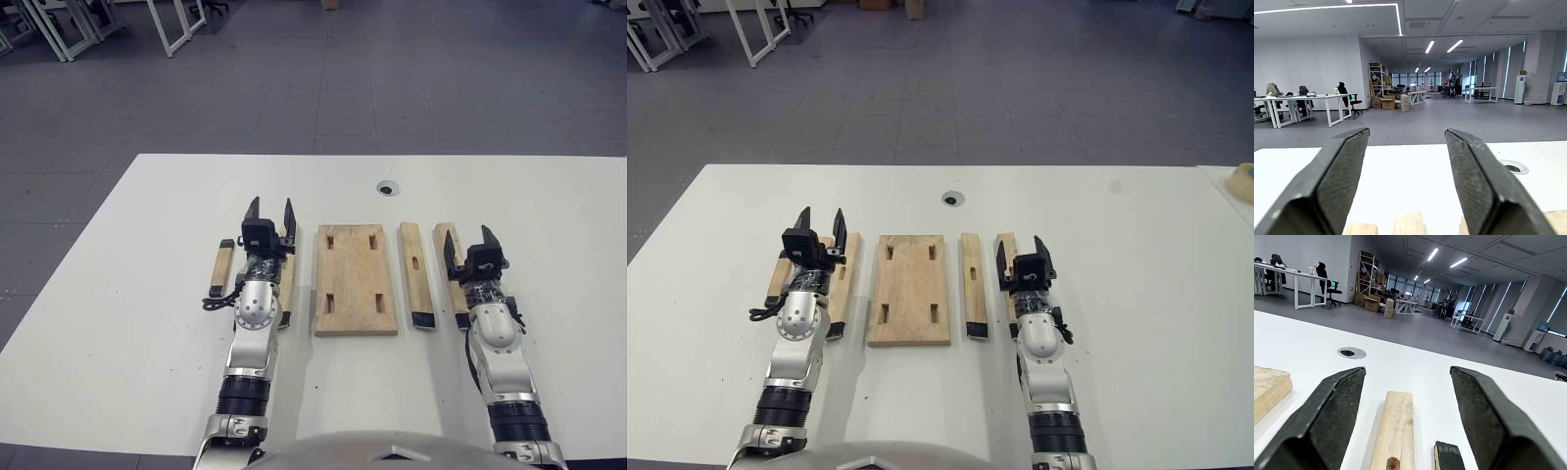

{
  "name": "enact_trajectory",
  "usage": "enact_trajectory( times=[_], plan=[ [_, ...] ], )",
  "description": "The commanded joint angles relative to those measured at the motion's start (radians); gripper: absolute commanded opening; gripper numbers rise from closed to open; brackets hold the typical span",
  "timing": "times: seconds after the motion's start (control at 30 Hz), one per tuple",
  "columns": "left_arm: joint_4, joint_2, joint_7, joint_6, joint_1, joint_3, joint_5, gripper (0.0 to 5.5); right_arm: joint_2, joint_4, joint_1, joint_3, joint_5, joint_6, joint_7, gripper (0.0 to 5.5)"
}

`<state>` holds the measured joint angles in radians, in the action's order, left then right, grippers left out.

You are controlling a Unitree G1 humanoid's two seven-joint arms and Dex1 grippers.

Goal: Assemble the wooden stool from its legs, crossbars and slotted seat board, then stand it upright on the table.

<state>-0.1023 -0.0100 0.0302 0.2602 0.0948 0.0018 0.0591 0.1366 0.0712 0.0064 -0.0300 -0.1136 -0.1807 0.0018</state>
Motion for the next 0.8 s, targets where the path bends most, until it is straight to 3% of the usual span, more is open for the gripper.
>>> enact_trajectory(
  times=[0.03, 0.33, 0.8],
  plan=[
    [-0.037, 0.011, 0.018, 0.029, 0.058, 0.015, 0.007, 2.86, -0.004, 0.031, -0.038, -0.009, -0.004, -0.01, -0.022, 3.18],
    [-0.032, 0.014, 0.031, 0.039, 0.045, 0.025, 0.014, 2.86, 0.014, -0.003, -0.027, -0.008, -0.002, 0.006, -0.014, 3.18],
    [0.335, 0.006, 0.024, -0.193, -0.207, -0.018, 0.017, 2.86, 0.029, -0.329, 0.168, -0.014, 0.014, 0.214, 0.049, 3.18]
  ],
)
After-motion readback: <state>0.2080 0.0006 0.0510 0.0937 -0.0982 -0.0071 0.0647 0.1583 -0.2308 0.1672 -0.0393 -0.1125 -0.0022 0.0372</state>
